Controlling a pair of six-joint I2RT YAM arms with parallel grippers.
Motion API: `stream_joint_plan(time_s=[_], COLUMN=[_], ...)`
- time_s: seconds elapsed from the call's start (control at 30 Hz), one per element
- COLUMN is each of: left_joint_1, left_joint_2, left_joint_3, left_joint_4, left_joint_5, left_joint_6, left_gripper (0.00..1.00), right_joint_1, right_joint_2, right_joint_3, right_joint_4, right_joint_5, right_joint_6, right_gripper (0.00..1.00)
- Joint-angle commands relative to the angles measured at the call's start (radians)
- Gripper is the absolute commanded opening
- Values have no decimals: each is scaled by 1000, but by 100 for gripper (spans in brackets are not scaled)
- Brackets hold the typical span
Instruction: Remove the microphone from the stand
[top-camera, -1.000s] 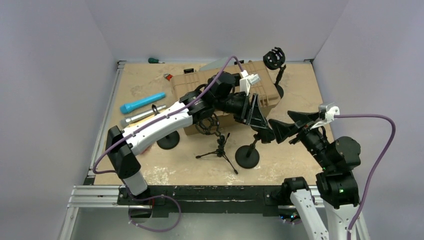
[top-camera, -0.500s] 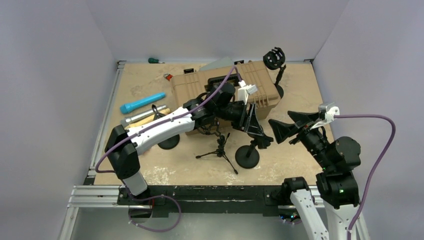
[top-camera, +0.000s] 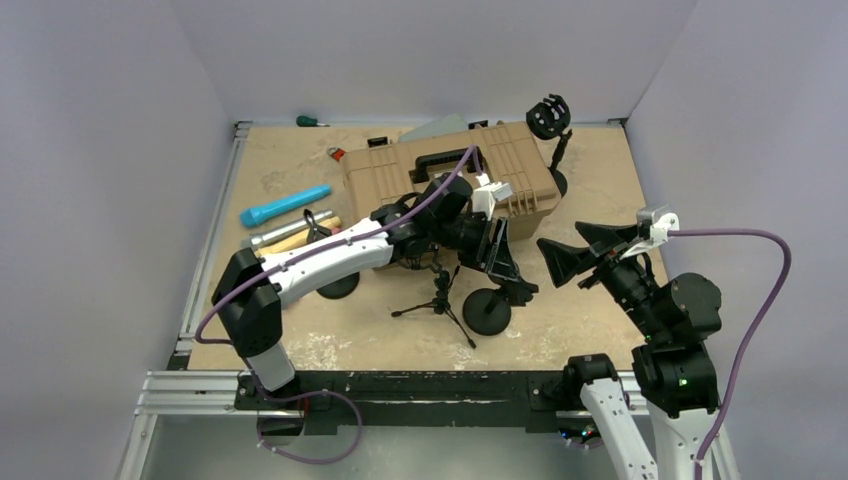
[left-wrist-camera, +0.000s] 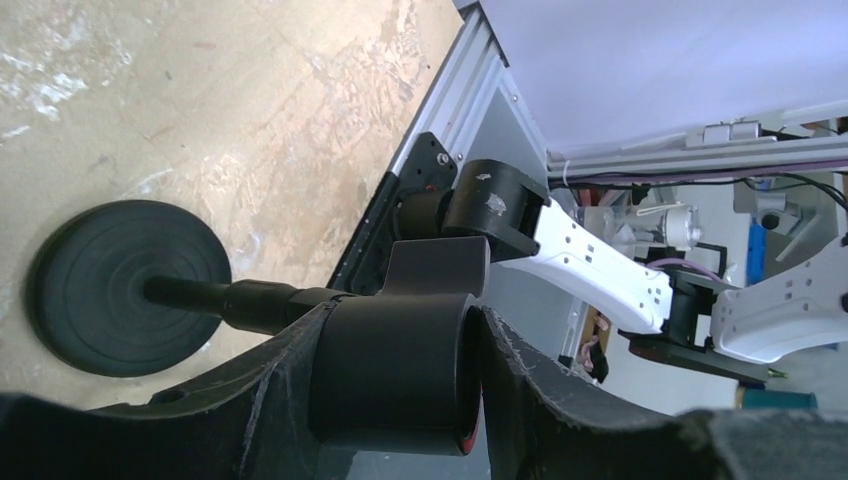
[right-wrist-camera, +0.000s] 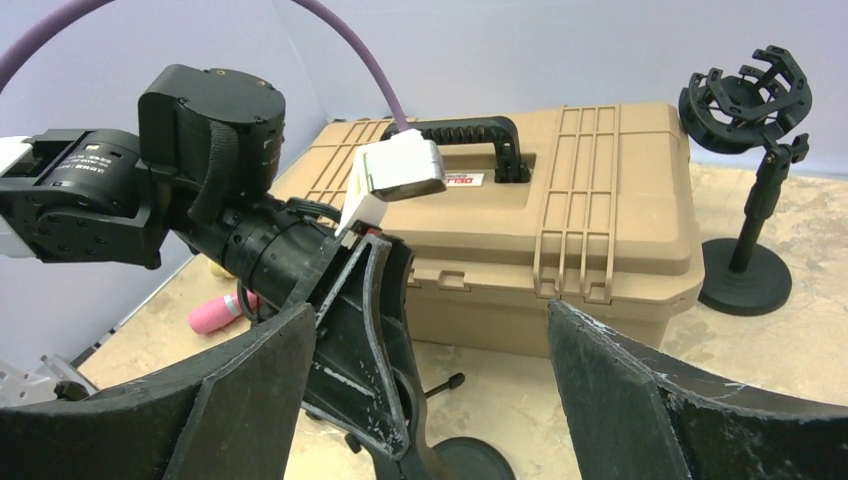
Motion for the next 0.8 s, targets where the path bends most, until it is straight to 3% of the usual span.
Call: stream_joint_plan(time_s=[0.0, 0.07, 0.13, 0.37, 0.43, 0.67, 0.77], left_joint_1=[7, 6, 7, 18, 29, 129, 158], left_joint_2=[39, 40, 32, -48, -77, -235, -356], left_joint_3=[-50, -26, 20, 222, 294, 475, 491], left_joint_4=[-78, -110, -151, -283, -330, -458, -467], left_joint_5=[-129, -142, -153, -176, -199, -269, -368], left_joint_6=[124, 140, 154, 216, 241, 311, 371], left_gripper=[4, 7, 16, 83, 97, 100, 100], right_joint_1=[3, 3, 3, 3, 1, 2, 2], right_joint_2=[-3, -1, -2, 0, 7, 59, 59], right_joint_3=[27, 26, 31, 59, 76, 164, 193], right_joint_4=[2, 1, 2, 24, 32, 9, 8], right_joint_5=[25, 25, 25, 95, 147, 347, 390], right_joint_6=[-9, -11, -11, 16, 30, 38, 25], right_gripper=[83, 83, 83, 85, 86, 88, 90])
